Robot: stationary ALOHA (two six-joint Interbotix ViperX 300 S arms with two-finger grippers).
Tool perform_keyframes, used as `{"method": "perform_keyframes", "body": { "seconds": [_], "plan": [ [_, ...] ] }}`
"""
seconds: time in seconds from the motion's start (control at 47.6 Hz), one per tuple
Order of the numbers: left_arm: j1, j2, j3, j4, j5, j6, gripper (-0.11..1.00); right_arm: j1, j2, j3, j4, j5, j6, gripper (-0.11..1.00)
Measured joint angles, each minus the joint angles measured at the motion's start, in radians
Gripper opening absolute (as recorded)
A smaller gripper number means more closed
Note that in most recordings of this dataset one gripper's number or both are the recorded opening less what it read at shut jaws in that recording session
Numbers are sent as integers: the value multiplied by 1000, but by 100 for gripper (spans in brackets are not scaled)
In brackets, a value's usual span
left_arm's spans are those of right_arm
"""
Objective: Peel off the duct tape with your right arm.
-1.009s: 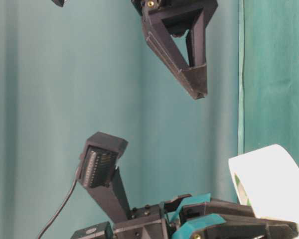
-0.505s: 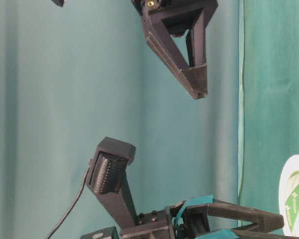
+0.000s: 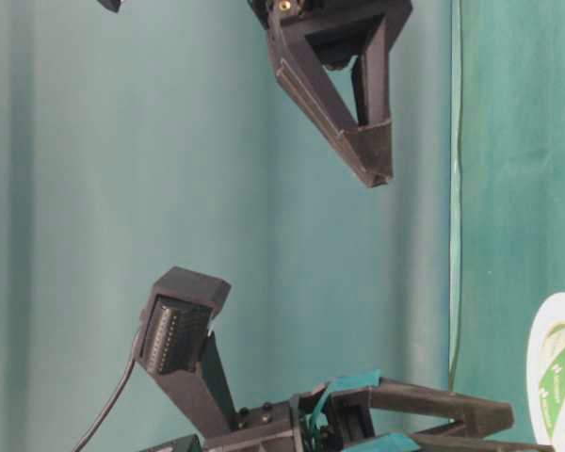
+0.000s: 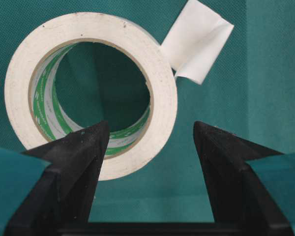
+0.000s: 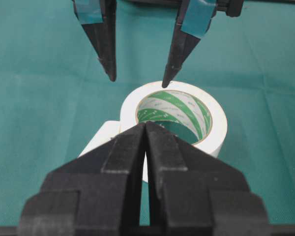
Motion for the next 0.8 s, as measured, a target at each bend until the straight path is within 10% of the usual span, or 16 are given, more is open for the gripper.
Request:
{"method": "perform_keyframes", "body": {
  "seconds": [0.799],
  "plan": [
    [9,-195,57,-2,-2,-2,67,12,-63,0,-6,2,0,-10]
  ]
}}
